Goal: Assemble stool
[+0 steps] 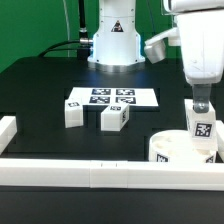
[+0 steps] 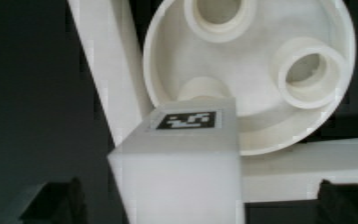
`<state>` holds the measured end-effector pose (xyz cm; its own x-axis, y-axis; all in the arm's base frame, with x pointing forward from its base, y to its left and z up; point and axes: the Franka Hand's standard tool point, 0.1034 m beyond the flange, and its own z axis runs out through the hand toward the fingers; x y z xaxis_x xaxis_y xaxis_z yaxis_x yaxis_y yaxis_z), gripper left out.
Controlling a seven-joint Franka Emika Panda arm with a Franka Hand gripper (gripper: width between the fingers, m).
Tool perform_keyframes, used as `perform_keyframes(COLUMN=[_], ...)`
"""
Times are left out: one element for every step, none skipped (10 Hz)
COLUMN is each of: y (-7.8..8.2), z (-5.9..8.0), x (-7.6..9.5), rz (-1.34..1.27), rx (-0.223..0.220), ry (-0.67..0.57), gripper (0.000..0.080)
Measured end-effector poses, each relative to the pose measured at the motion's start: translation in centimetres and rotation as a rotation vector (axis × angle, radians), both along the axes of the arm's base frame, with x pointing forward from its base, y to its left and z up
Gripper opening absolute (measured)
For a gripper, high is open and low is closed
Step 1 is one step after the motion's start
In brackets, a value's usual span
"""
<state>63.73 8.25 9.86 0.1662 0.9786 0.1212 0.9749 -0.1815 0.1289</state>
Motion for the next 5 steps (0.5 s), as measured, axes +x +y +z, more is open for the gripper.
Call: perform_keyframes(y=[0.4, 0.7, 1.0, 1.2, 1.2], z=[-0.2, -0.4, -0.7, -1.0, -1.3], x=[0.2, 0.4, 0.3, 0.2, 0.1], rz=[0.012, 0.019, 0.022, 0.024, 0.025], rx=[-0.003, -0.005, -0.004, -0.003, -0.003], ry=[-0.002, -0.002, 0.001, 0.005, 0.009], gripper=[0.0649, 0.0649, 0.0649, 0.0649, 0.0649])
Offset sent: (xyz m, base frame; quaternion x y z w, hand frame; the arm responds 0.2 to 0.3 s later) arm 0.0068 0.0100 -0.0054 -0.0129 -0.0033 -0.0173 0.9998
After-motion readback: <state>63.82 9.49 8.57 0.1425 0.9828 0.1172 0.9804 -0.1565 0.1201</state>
